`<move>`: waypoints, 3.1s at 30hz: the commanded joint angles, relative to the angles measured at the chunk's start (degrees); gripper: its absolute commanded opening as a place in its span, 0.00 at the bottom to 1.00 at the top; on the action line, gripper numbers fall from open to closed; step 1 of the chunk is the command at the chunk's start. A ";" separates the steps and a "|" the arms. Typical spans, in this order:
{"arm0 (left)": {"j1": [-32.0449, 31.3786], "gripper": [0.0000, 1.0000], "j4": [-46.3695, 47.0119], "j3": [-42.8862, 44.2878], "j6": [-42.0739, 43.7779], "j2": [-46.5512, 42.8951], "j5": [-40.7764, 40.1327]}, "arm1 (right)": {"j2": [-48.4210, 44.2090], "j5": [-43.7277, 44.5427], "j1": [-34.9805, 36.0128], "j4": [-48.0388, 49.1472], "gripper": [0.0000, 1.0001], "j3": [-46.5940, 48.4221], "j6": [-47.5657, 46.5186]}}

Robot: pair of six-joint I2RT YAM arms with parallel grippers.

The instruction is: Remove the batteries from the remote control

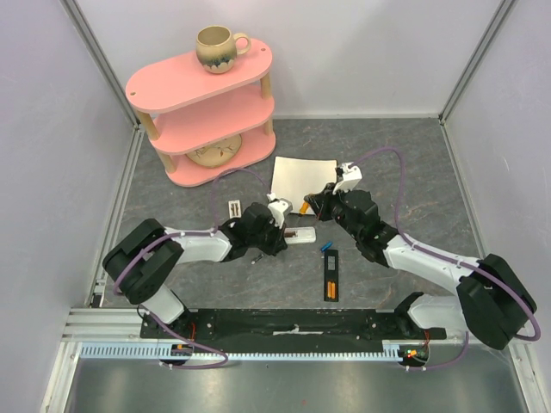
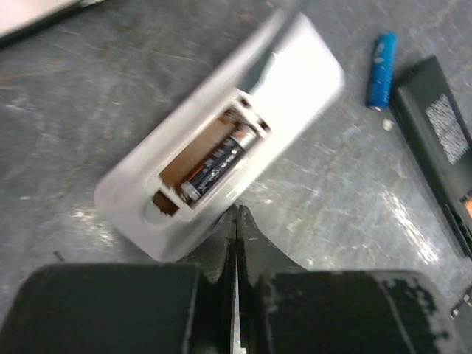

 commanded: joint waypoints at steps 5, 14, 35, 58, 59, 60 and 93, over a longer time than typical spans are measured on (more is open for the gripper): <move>2.54 0.02 -3.04 2.70 -0.75 2.82 -9.76 | 0.28 -1.77 -0.16 5.30 0.00 -0.98 -0.61; 2.54 0.02 -1.72 3.60 -1.45 6.26 -5.36 | 5.81 -1.07 -0.16 8.47 0.00 0.51 -0.43; 2.45 0.02 -0.41 1.04 -3.21 5.81 -1.31 | 7.83 3.50 -0.16 8.64 0.00 -0.89 -0.35; 2.45 0.02 -0.58 1.65 -2.95 6.78 -2.10 | 19.78 -13.02 -7.98 28.32 0.00 -11.08 15.64; 2.45 0.02 -0.58 1.74 -2.95 6.87 -2.10 | 20.23 -13.63 -8.24 29.03 0.00 -11.35 16.35; 2.45 0.02 -0.67 1.74 -2.95 6.96 -2.19 | 20.67 -14.16 -8.51 29.56 0.00 -11.70 16.70; 3.33 0.02 -2.95 3.15 -2.77 8.36 -4.91 | 8.29 -20.58 -11.23 22.19 0.00 -13.55 16.35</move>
